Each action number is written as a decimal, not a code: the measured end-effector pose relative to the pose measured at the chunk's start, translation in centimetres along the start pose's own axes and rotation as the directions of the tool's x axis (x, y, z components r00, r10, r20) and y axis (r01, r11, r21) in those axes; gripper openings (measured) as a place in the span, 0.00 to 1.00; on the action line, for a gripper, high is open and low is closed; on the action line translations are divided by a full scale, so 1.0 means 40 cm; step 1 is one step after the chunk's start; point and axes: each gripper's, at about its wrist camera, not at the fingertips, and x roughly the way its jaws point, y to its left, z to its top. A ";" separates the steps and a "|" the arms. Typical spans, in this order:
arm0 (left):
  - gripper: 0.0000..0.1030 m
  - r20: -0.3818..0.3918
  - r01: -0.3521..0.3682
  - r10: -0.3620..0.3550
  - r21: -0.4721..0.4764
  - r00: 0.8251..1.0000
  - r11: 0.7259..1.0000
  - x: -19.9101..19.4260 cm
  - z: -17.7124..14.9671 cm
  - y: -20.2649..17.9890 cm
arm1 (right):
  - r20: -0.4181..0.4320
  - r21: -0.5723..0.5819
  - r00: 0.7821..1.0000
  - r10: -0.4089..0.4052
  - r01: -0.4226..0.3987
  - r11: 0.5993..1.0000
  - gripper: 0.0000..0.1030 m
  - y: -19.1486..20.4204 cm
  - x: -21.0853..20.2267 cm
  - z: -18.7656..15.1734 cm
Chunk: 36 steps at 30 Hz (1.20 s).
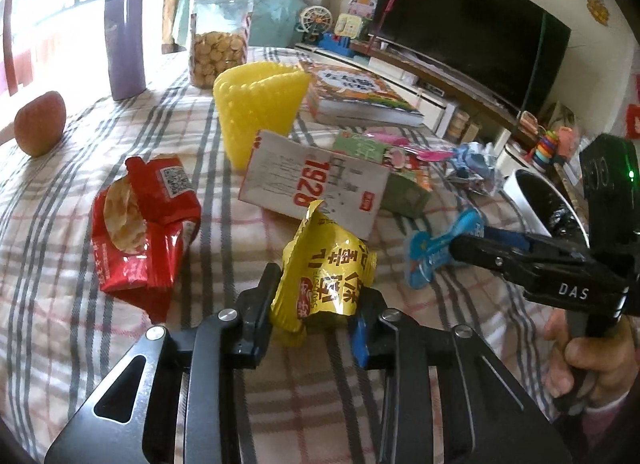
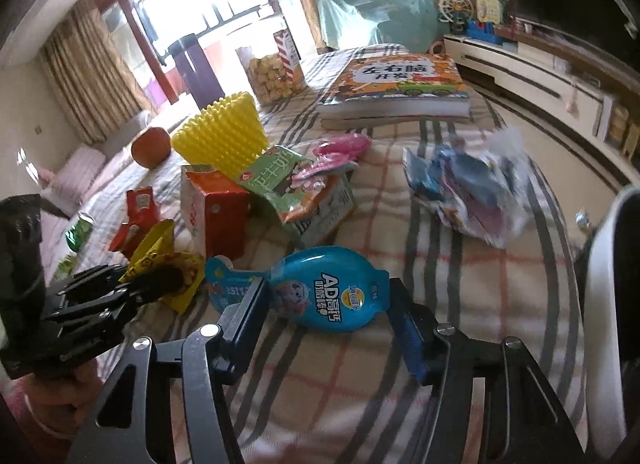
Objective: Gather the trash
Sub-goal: 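Grasp the yellow snack bag with the left tool while the right tool grasps the blue fish-shaped bottle, then carry bag and bottle over the trash bin and open both tools to drop them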
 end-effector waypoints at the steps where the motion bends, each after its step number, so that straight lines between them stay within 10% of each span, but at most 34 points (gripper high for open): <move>1: 0.28 0.000 0.007 -0.007 0.001 1.000 1.000 -0.005 -0.003 -0.005 | 0.005 0.015 1.000 0.003 -0.003 1.000 0.59 -0.006 -0.012 -0.009; 36: 0.27 -0.042 0.241 -0.238 0.190 0.970 0.952 0.001 0.000 -0.382 | 0.169 0.284 0.968 -0.185 0.131 0.950 0.59 -0.260 -0.365 -0.165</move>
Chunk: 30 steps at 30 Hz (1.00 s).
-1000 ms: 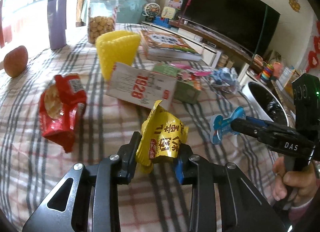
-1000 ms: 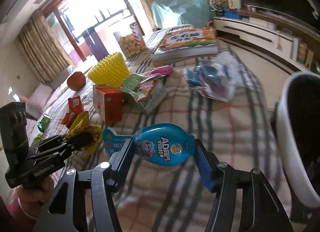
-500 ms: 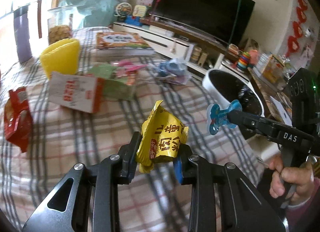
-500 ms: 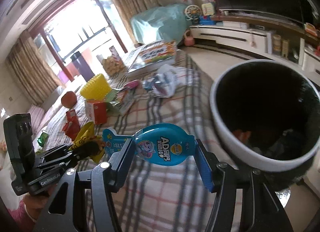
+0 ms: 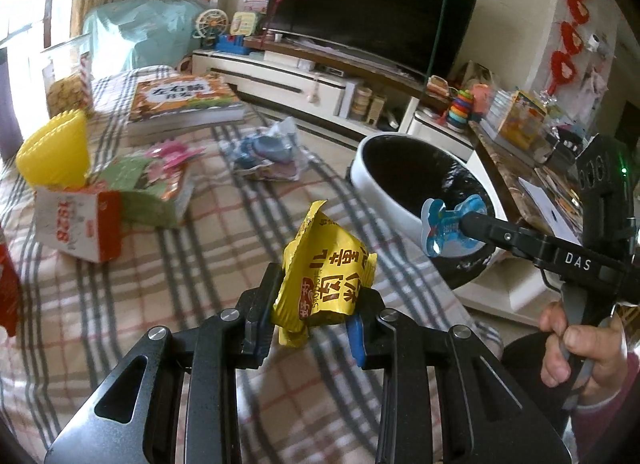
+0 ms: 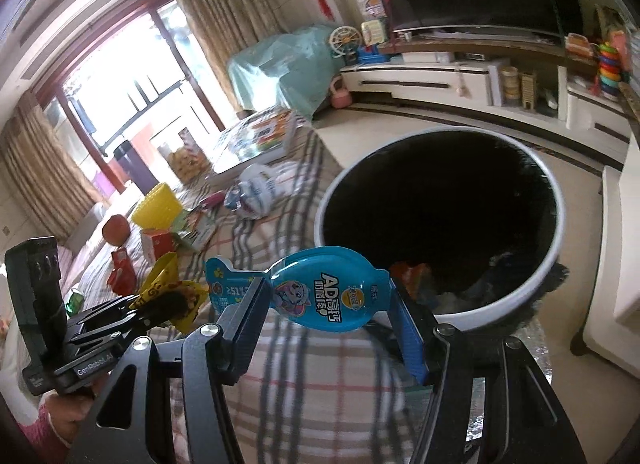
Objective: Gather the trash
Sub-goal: 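Carry bag and bottle over the trash bin and open both tools to drop them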
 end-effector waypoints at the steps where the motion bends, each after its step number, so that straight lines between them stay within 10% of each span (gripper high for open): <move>1: 0.27 -0.001 0.005 -0.005 0.004 1.000 1.000 0.005 0.005 -0.008 | 0.004 0.006 1.000 -0.005 0.005 1.000 0.59 -0.009 -0.005 0.001; 30: 0.27 0.002 0.059 -0.060 0.112 0.998 0.992 0.112 0.132 -0.179 | 0.051 0.105 0.992 -0.119 0.113 0.988 0.59 -0.187 -0.041 0.072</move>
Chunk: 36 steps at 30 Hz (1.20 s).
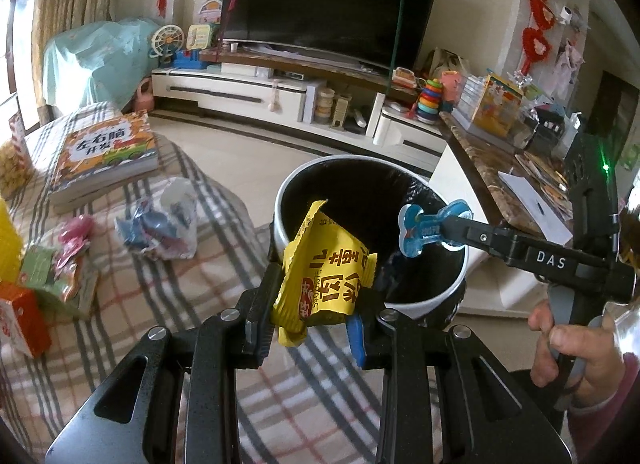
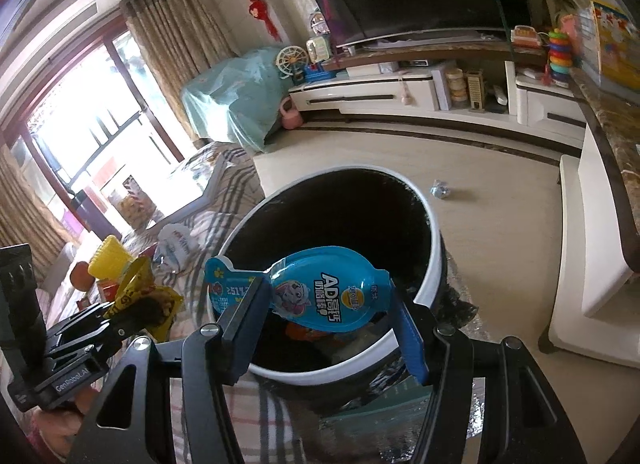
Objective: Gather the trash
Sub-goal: 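Carry bag and bottle over the trash bin and open both tools to drop them, then move both open tools back over the table items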
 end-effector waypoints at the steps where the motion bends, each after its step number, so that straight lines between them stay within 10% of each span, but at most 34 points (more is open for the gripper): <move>1: 0.27 -0.001 0.001 -0.001 0.000 1.000 1.000 0.004 0.003 -0.001 | -0.002 0.001 1.000 -0.003 0.003 1.000 0.59 -0.004 0.002 0.005; 21: 0.30 -0.041 0.011 -0.010 0.021 0.999 1.000 0.097 0.052 -0.040 | -0.009 -0.013 0.999 -0.039 0.039 0.999 0.59 -0.020 0.041 0.060; 29: 0.63 -0.041 -0.004 0.005 0.026 0.999 1.000 0.099 0.049 -0.043 | -0.031 -0.011 0.999 -0.037 0.037 0.999 0.66 -0.022 0.062 0.066; 36: 0.68 -0.036 -0.018 0.018 -0.023 0.999 1.000 0.065 0.016 -0.004 | -0.013 0.013 1.000 -0.026 0.027 1.000 0.80 -0.019 0.042 0.053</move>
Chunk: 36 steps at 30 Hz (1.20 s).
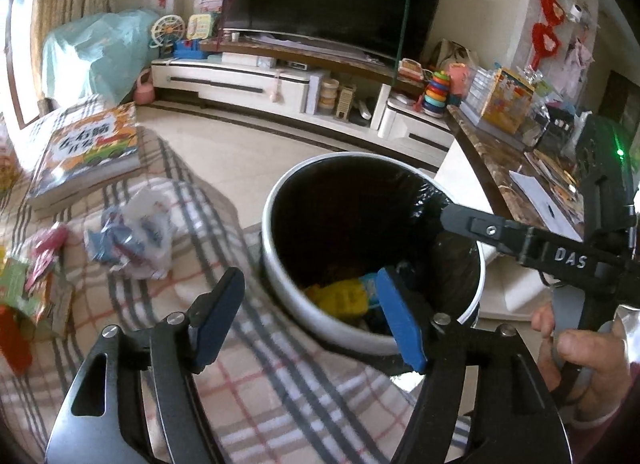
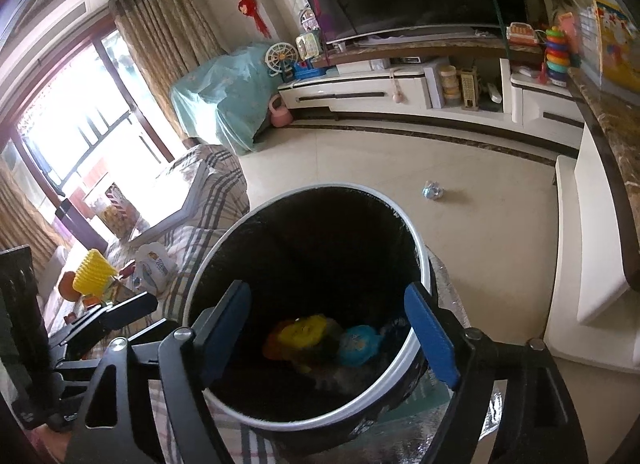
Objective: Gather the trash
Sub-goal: 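Move both open tools back over the table items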
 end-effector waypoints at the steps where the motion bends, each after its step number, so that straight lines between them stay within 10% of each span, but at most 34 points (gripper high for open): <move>1: 0.68 0.001 -0.001 0.001 -0.010 1.000 1.000 -0.008 -0.008 0.007 | 0.005 0.001 1.000 0.003 -0.003 1.000 0.81 0.004 -0.006 -0.003; 36: 0.70 0.021 -0.171 0.185 -0.286 0.983 0.943 -0.271 -0.271 0.322 | -0.045 -0.124 0.977 0.208 -0.212 0.969 0.88 0.359 0.003 -0.178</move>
